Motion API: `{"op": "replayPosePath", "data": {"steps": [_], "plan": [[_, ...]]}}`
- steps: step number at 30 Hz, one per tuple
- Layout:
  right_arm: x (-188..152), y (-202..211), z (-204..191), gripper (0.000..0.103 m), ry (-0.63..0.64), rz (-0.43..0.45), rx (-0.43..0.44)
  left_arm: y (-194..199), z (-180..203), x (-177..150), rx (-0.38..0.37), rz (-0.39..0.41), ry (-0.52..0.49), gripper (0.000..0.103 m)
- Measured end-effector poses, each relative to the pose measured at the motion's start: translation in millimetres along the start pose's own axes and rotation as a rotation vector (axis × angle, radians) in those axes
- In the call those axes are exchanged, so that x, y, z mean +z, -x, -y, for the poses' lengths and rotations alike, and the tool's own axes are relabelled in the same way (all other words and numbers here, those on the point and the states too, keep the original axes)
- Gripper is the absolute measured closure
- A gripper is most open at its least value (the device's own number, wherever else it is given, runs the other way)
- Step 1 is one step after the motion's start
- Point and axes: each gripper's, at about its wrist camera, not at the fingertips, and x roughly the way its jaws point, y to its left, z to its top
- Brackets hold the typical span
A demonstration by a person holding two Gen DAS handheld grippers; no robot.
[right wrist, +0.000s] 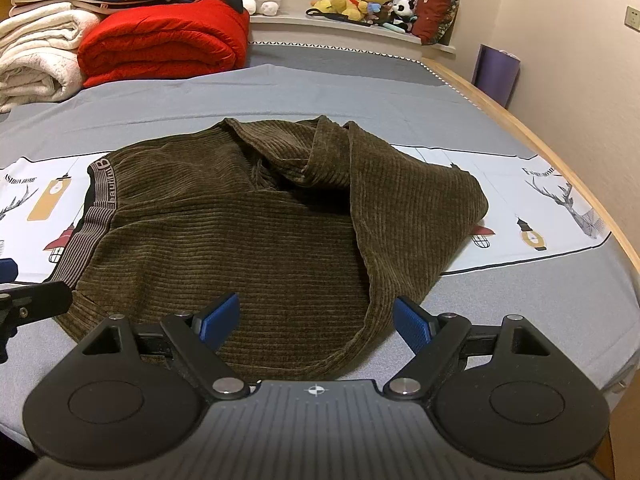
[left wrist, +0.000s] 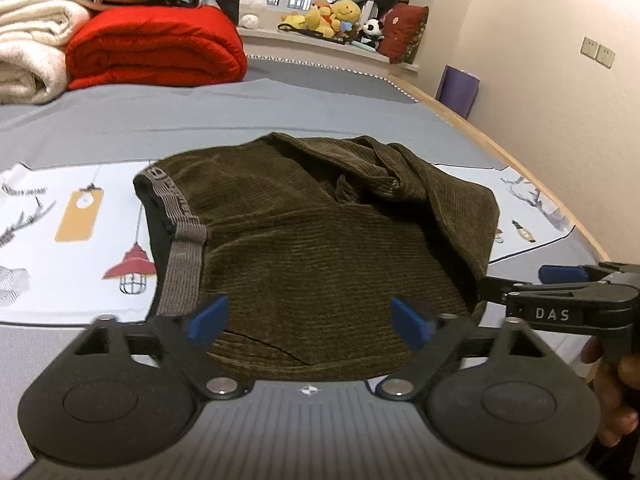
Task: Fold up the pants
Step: 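Move both grippers toward the waistband of the olive corduroy pants, then grasp the grey waistband edge with the left gripper and lift it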
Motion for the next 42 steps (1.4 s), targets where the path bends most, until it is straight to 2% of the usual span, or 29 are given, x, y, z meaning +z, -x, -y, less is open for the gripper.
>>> {"op": "replayPosePath", "data": {"steps": [3,4,5,8,9,11,13,16,18,19,20,21,22,24,25,27,29,31,34,37,40,42], "plan": [[0.1,0.3,-0.8,0.021,0.0,0.002,0.001,1.2,1.2,-0.1,0.012,0.01,-0.017,0.045],[0.3,0.5,-1.1,0.023,-0.001,0.003,0.002,2.4,0.7,1.1,0.007,0.008,-0.019,0.062],[0.5,0.7,-1.2,0.028,-0.002,0.005,0.004,4.7,-0.4,2.8,-0.003,0.008,-0.017,0.074],[1.2,2.3,1.0,0.048,-0.025,0.013,0.016,14.2,-12.3,23.0,-0.079,0.006,-0.044,0.083],[1.5,2.4,1.5,0.053,-0.032,0.014,0.026,16.1,-17.5,34.1,-0.099,0.006,-0.067,0.083],[3.6,3.1,0.8,0.057,-0.029,0.022,0.04,13.6,-32.5,59.0,-0.114,0.004,-0.1,0.083],[4.5,5.4,-1.1,0.057,-0.015,0.038,0.056,0.8,-50.7,80.8,-0.111,-0.017,-0.117,0.083],[4.9,6.8,-3.8,0.057,0.003,0.044,0.072,-32.2,-93.7,96.3,-0.081,-0.018,-0.079,0.082],[4.7,4.6,-5.6,0.057,0.009,0.035,0.081,-59.9,-127.7,88.3,-0.05,-0.031,-0.005,0.082],[4.7,3.0,-5.9,0.056,0.013,0.03,0.082,-75.4,-145.3,79.9,-0.039,-0.068,0.054,0.082],[4.4,2.0,-6.8,0.056,0.017,0.026,0.081,-92.8,-158.4,78.0,-0.011,-0.168,0.106,0.082],[4.1,1.1,-8.0,0.056,0.022,0.02,0.081,-105.9,-170.3,78.6,-0.004,-0.228,0.185,0.082],[4.0,-0.2,-9.3,0.056,0.028,0.015,0.082,-111.1,-181.0,79.3,-0.04,-0.216,0.266,0.077],[5.4,-2.0,-11.7,0.056,0.039,0.01,0.09,-124.3,-191.8,81.1,-0.074,-0.233,0.333,0.066],[6.5,-1.7,-13.1,0.056,0.044,0.015,0.095,-132.5,-195.8,80.8,-0.066,-0.251,0.352,0.06],[8.9,-1.3,-14.9,0.055,0.051,0.025,0.102,-145.9,-202.0,79.3,-0.042,-0.281,0.398,0.057],[10.6,-3.1,-15.4,0.054,0.049,0.025,0.106,-160.2,-210.2,78.1,-0.058,-0.307,0.464,0.044],[12.8,-7.2,-16.1,0.054,0.05,0.014,0.109,-173.2,-213.4,75.7,-0.078,-0.327,0.501,0.037],[13.9,-12.2,-17.9,0.054,0.056,0.002,0.106,-189.8,-209.0,72.5,-0.097,-0.362,0.502,0.031],[13.5,-15.2,-18.9,0.054,0.056,-0.011,0.109,-198.0,-197.1,74.1,-0.098,-0.35,0.445,0.022],[13.8,-16.4,-22.0,0.054,0.065,-0.016,0.109,-198.7,-177.0,72.6,-0.062,-0.34,0.341,0.022],[14.0,-16.0,-24.2,0.054,0.07,-0.014,0.11,-197.2,-165.7,69.7,-0.023,-0.33,0.254,0.029]]}}
